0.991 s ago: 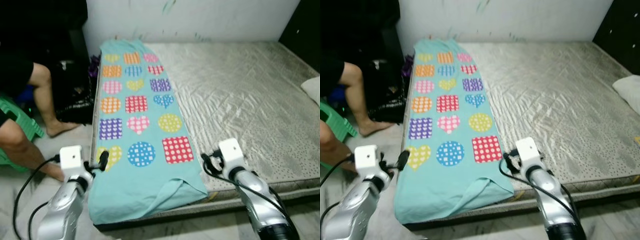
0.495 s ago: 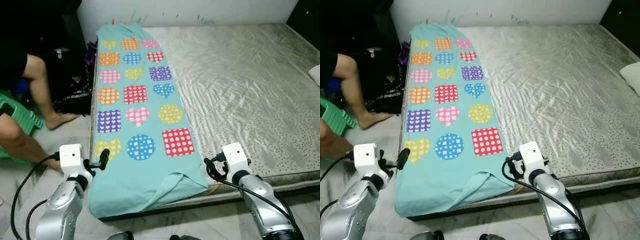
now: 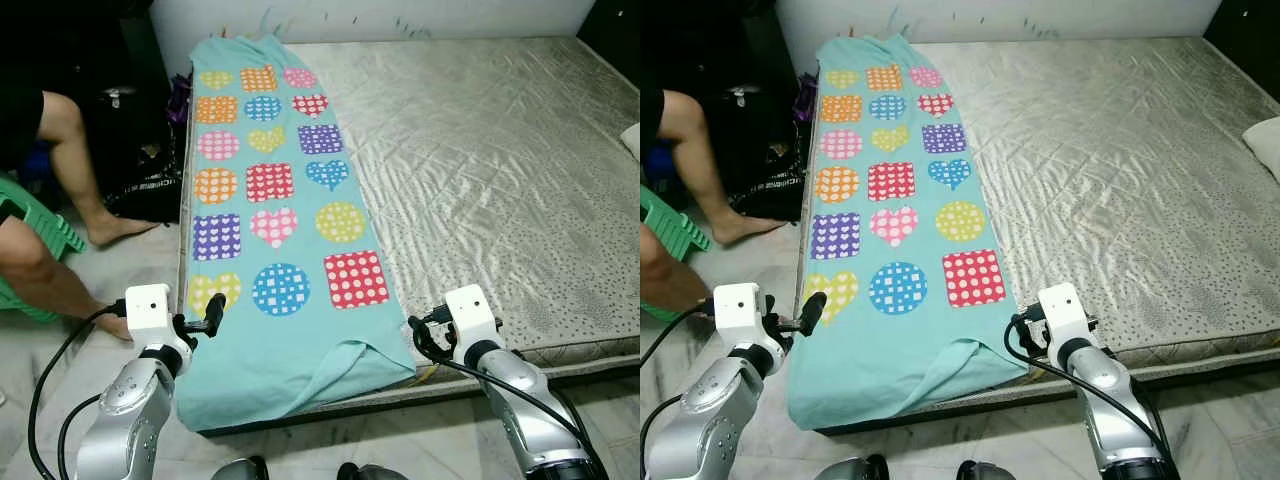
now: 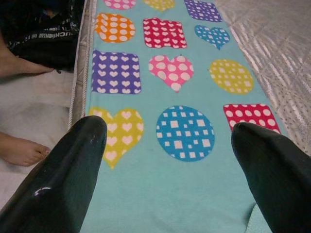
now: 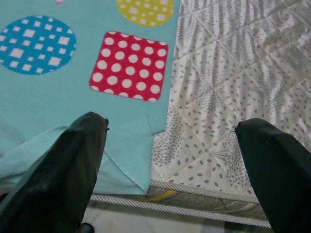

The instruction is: Clean up the room

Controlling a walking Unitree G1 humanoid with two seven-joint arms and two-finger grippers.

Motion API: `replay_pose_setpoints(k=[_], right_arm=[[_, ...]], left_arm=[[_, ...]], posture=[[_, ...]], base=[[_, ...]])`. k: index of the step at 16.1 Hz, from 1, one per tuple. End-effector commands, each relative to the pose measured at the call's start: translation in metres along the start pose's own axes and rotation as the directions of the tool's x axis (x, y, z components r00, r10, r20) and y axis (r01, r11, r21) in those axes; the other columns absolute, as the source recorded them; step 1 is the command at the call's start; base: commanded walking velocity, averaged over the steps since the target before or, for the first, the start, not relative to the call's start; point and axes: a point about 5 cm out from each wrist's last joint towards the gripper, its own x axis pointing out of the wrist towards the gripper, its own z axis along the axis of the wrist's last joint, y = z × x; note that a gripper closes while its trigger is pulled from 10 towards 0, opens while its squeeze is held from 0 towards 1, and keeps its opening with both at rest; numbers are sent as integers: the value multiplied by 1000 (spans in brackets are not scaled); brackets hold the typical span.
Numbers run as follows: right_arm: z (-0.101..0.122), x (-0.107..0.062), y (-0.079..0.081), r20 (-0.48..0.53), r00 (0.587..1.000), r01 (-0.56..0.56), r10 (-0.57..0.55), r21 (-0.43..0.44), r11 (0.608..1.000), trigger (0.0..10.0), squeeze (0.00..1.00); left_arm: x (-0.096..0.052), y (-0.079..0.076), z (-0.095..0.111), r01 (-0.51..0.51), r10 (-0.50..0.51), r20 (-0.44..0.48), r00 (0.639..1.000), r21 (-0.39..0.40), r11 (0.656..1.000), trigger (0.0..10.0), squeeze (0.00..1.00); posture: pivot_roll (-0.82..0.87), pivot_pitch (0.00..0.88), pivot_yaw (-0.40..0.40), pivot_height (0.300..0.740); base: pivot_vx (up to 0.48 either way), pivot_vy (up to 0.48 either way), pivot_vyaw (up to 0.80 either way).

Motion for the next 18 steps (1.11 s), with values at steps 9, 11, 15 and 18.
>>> replay_pose_setpoints(k=[9, 11, 15, 18], right_arm=[[2, -3, -1, 3, 1000, 3, -3, 5, 1000, 10000, 0], [27, 14, 8, 62, 997, -49, 53, -52, 997, 10000, 0], [29, 17, 7, 77, 997, -26, 28, -21, 999, 10000, 0], [30, 19, 8, 79, 996, -27, 29, -24, 999, 10000, 0]], left_arm=[[-1, 0, 1, -10, 10, -5, 1000, 6, 1000, 10000, 0], [-4, 1, 6, -69, 70, 39, 997, -31, 997, 10000, 0], [0, -1, 8, -56, 57, 39, 998, -24, 998, 10000, 0], [1, -1, 9, -55, 56, 41, 998, -22, 998, 10000, 0]], posture=[[-60, 174, -40, 740], [-34, 165, -109, 740], [-31, 154, -98, 740], [-28, 147, -98, 740]], base=[[0, 0, 0], [0, 0, 0], [0, 0, 308], [0, 0, 0]])
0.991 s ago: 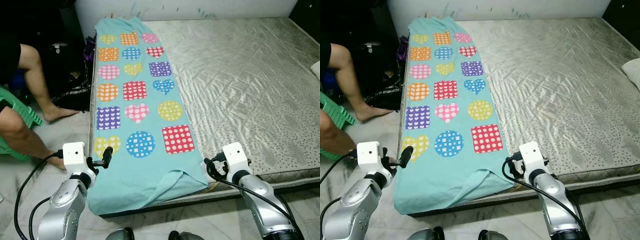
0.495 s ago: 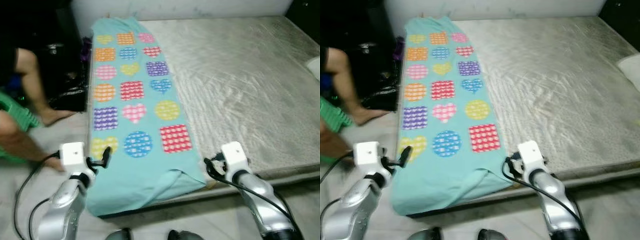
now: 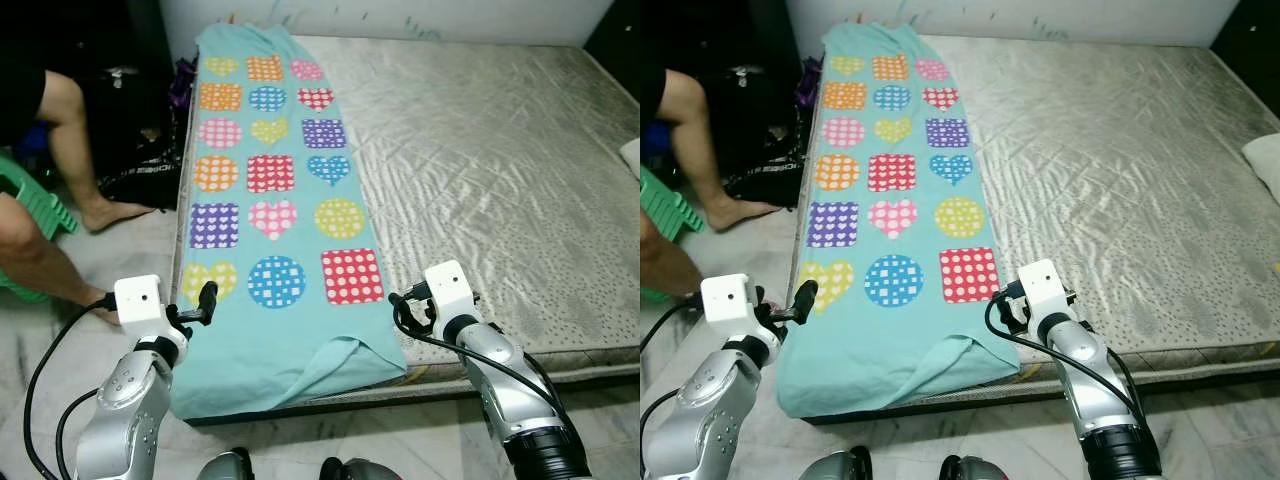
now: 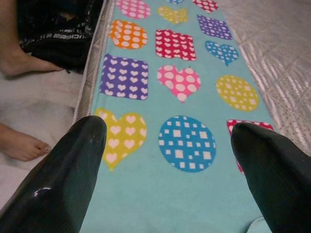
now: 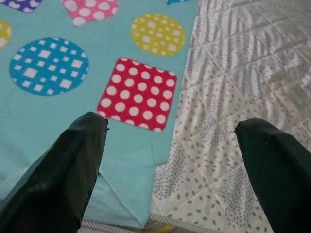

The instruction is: Clean up the room

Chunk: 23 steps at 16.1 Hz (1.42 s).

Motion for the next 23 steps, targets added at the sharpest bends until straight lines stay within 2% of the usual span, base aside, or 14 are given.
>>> replay_pose_setpoints(k=[1, 5, 11, 20, 23], right_arm=[[0, 1, -2, 1, 1000, 9, -9, 5, 1000, 10000, 0], [3, 5, 1, 0, 1000, 15, -15, 53, 998, 10000, 0], [2, 4, 2, 1, 1000, 4, -4, 57, 998, 10000, 0], [4, 4, 5, 20, 999, -27, 26, 48, 998, 10000, 0], [6, 4, 4, 32, 999, -38, 36, 44, 998, 10000, 0]], left_arm=[[0, 1, -4, -8, 8, -21, 1000, 10, 1000, 10000, 0], [-1, 2, -6, -19, 19, -21, 1000, 20, 1000, 10000, 0], [-1, 1, -7, -20, 20, -26, 999, 20, 1000, 10000, 0], [-1, 4, -3, -66, 66, 0, 998, 22, 998, 10000, 0], [-1, 9, 3, -125, 124, 42, 991, 17, 992, 10000, 0]], posture=[[-24, 143, -98, 740], [-22, 140, -98, 740], [-26, 153, -96, 735], [-30, 162, -94, 635], [-34, 167, -96, 630]], base=[[0, 0, 0], [0, 0, 0], [0, 0, 0], [0, 0, 0], [0, 0, 0]])
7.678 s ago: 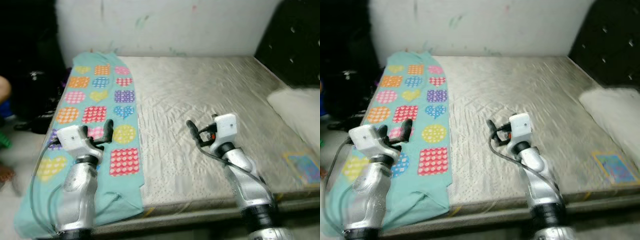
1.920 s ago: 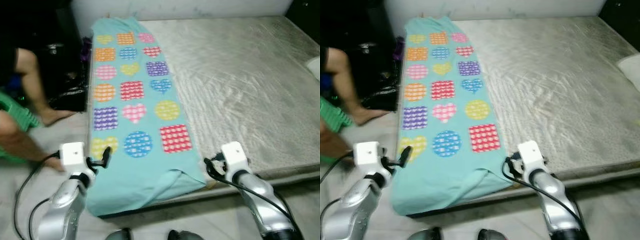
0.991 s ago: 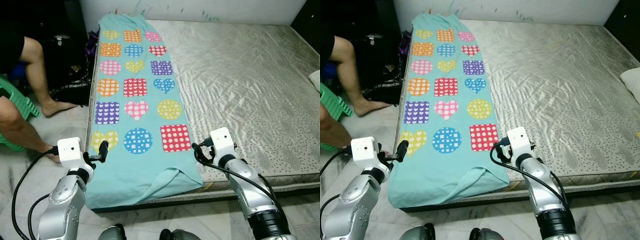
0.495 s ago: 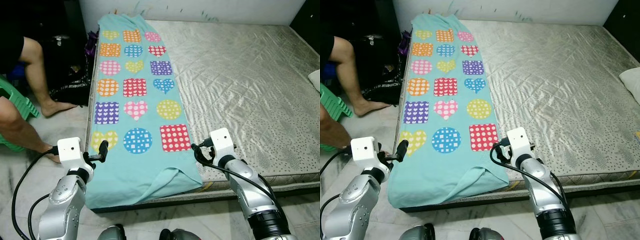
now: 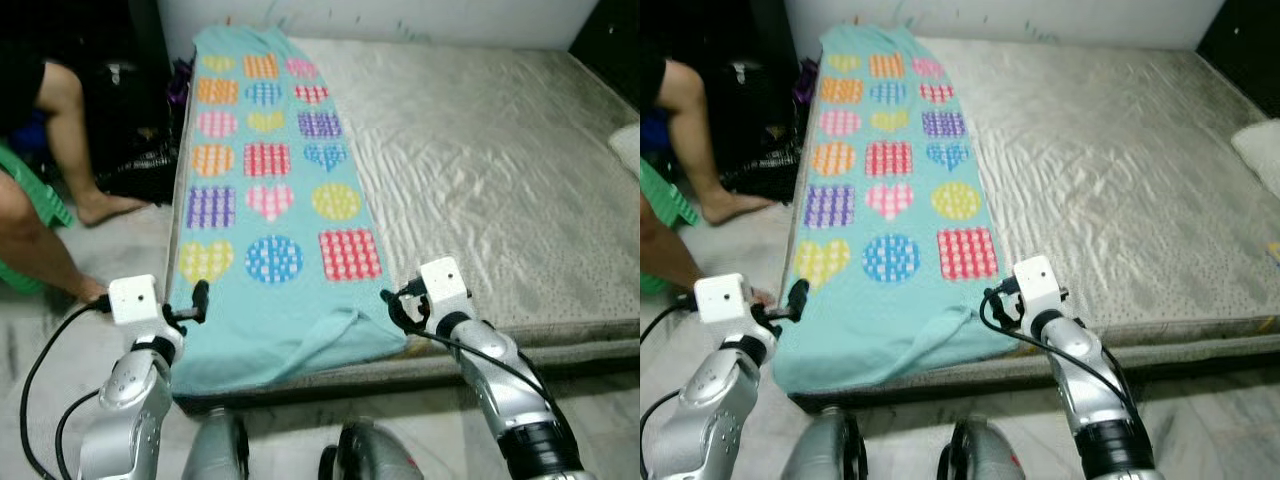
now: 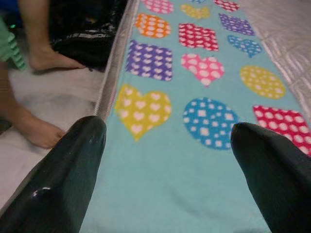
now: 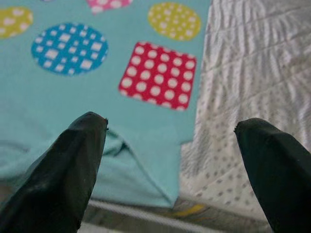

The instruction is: Clean up the room

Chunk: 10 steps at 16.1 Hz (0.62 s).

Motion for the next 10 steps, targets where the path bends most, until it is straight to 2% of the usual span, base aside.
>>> replay_pose_setpoints(k=[1, 6, 10], right_arm=[[0, -1, -4, 2, 1000, 4, -4, -7, 1000, 10000, 0], [2, 0, 0, 15, 999, -39, 40, -34, 999, 10000, 0], [1, -4, 1, 16, 998, -62, 63, -47, 997, 10000, 0]], left_arm=[[0, 3, 2, -31, 31, 14, 999, 7, 999, 10000, 0], [0, 15, 4, -134, 134, 34, 990, -8, 991, 10000, 0], [-3, 13, 2, -110, 111, 24, 994, -28, 993, 10000, 0]], posture=[[-35, 167, -96, 630], [-33, 164, -99, 625], [-39, 175, -109, 590]], base=[[0, 0, 0], [0, 0, 0], [0, 0, 0]])
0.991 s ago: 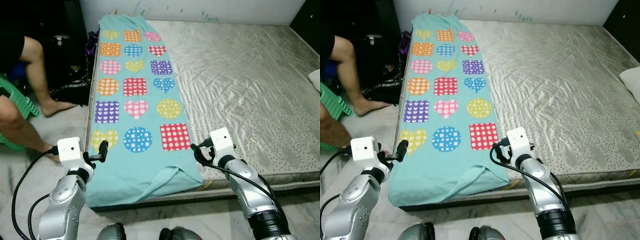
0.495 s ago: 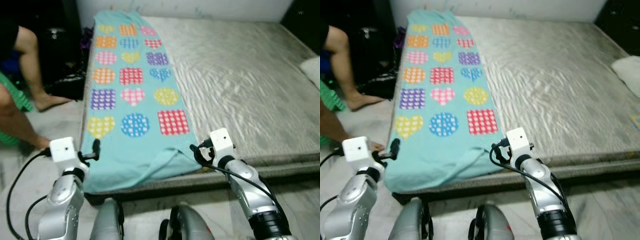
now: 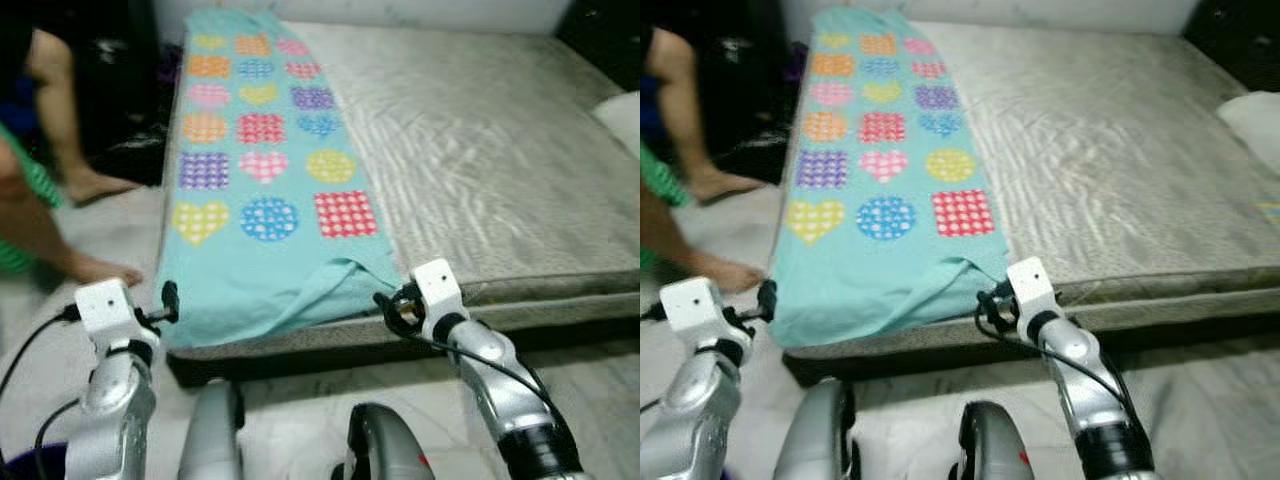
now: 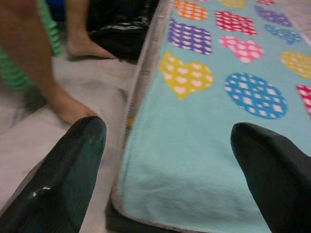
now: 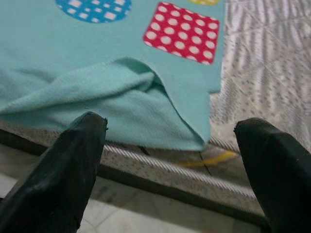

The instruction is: Clean up the room

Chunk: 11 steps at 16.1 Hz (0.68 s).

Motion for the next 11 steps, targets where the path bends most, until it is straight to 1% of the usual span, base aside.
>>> replay_pose_setpoints(k=[1, 4, 8, 9, 11], right_arm=[[-1, -3, -3, -2, 1000, -5, 5, -8, 1000, 10000, 0], [1, -4, -1, 17, 1000, -21, 21, 11, 1000, 10000, 0], [1, -4, 0, 13, 1000, -21, 21, 11, 1000, 10000, 0], [1, -5, 0, 14, 1000, -26, 26, -2, 1000, 10000, 0], [2, -5, 2, 24, 999, -34, 34, -14, 999, 10000, 0]], left_arm=[[-2, -3, 0, 10, -10, -1, 1000, -7, 1000, 10000, 0], [-5, -6, 1, 40, -40, 9, 999, -30, 999, 10000, 0], [-4, -9, 6, 68, -66, 37, 997, -50, 996, 10000, 0], [-4, -9, 6, 71, -70, 39, 997, -51, 996, 10000, 0], [-3, -11, 7, 82, -80, 41, 996, -54, 995, 10000, 0]], posture=[[-39, 176, -110, 585], [-39, 184, -115, 580], [-42, 196, -110, 580], [-45, 199, -107, 580], [-46, 202, -104, 580]], base=[[0, 0, 0], [0, 0, 0], [0, 0, 0], [0, 0, 0], [261, 0, 0]])
